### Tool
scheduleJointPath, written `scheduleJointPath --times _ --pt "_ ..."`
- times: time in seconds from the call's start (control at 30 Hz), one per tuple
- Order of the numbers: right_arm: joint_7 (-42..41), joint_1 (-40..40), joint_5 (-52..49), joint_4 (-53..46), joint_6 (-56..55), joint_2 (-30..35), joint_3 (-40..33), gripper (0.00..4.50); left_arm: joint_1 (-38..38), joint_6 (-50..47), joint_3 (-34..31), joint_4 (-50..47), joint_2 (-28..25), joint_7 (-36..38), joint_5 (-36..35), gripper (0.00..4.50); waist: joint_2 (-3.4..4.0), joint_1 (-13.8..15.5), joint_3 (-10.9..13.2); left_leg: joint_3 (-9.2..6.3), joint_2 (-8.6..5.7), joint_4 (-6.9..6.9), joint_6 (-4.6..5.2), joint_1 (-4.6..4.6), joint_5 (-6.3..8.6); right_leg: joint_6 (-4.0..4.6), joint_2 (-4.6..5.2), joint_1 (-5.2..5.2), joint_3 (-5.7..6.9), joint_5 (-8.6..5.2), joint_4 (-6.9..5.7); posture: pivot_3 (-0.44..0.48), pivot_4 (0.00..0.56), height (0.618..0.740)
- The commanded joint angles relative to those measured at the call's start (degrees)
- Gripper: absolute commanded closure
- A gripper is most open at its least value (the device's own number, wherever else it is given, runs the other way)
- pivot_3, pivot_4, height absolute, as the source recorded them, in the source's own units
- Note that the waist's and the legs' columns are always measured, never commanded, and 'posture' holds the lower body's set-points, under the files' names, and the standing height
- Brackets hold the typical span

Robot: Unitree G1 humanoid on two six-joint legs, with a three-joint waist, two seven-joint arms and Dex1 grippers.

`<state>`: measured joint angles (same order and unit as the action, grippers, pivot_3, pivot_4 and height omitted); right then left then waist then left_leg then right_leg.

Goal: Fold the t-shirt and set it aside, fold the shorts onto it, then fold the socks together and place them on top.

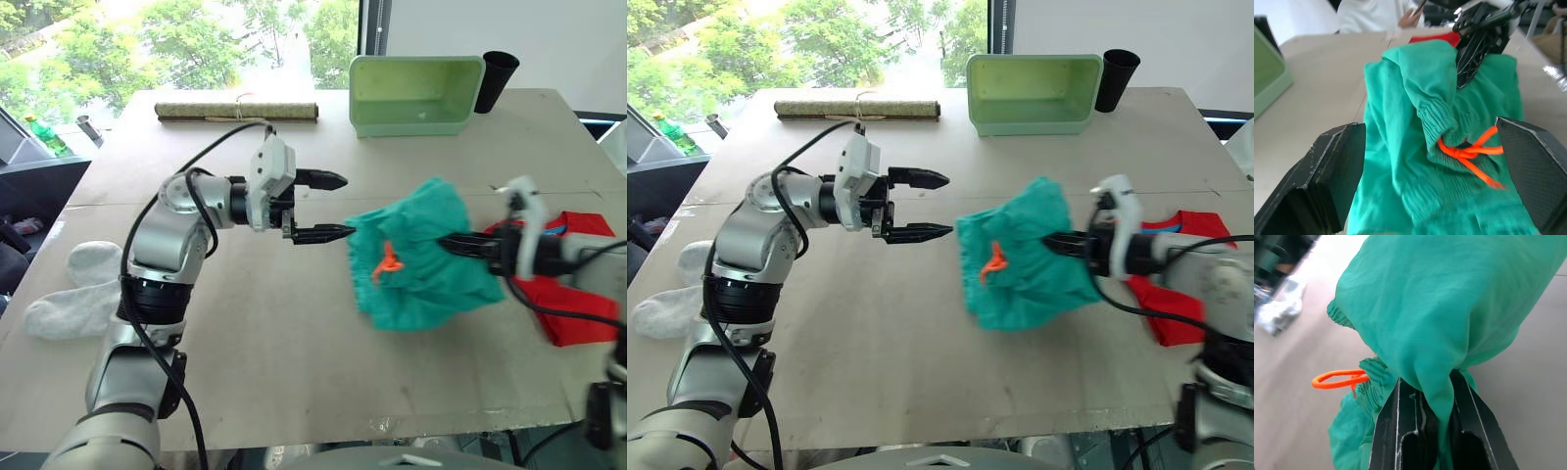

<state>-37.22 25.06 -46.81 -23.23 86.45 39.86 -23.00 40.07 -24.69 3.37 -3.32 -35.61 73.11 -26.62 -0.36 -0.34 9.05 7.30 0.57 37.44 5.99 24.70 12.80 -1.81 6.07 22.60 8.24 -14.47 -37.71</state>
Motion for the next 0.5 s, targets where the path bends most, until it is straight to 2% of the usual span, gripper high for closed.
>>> scheduleJointPath --times 0.03,0.17,0.27,0.37,0.5 --pt "-5.08 -5.0 -2.69 -0.64 1.24 10.87 -9.46 4.5 1.11 -5.25 -1.15 -6.51 -1.0 -0.19 -5.03 0.0 0.03 0.17 0.02 0.0 0.0 0.0 0.0 0.01 0.0 0.0 0.0 0.0 0.0 0.0 0.0 0.0 0.15 0.74" --pt "-14.23 -15.73 -0.76 6.93 -3.85 23.72 -15.41 4.5 1.09 -8.3 -0.51 -9.22 -2.15 0.01 -6.78 0.0 0.04 0.62 0.02 0.0 0.0 -0.02 0.01 -0.02 0.0 -0.01 -0.03 -0.01 -0.01 -0.01 0.01 0.0 0.15 0.74" --pt "-21.48 -23.5 4.52 16.58 -12.71 30.52 -15.79 4.5 1.1 -8.47 0.49 -9.94 -3.09 0.84 -6.28 0.0 0.04 0.64 0.02 0.03 0.01 -0.01 0.02 -0.09 0.0 -0.02 -0.07 -0.08 -0.04 -0.01 0.0 0.0 0.15 0.74" --pt "-25.21 -25.09 8.42 26.05 -20.18 33.62 -13.65 4.5 1.25 -8.23 0.89 -9.88 -3.56 1.35 -6.12 0.0 0.04 0.93 0.02 0.05 0.02 0.0 0.03 -0.09 0.0 -0.05 -0.08 -0.07 -0.07 -0.03 0.02 0.0 0.15 0.74" --pt "-28.14 -22.24 13.11 36.61 -29.6 35.62 -8.14 4.5 1.73 -8.41 0.99 -9.59 -3.97 1.6 -6.28 0.0 0.05 1.04 0.03 0.05 0.02 0.03 0.02 -0.08 0.0 -0.05 -0.08 -0.07 -0.09 -0.04 0.02 0.0 0.15 0.74"
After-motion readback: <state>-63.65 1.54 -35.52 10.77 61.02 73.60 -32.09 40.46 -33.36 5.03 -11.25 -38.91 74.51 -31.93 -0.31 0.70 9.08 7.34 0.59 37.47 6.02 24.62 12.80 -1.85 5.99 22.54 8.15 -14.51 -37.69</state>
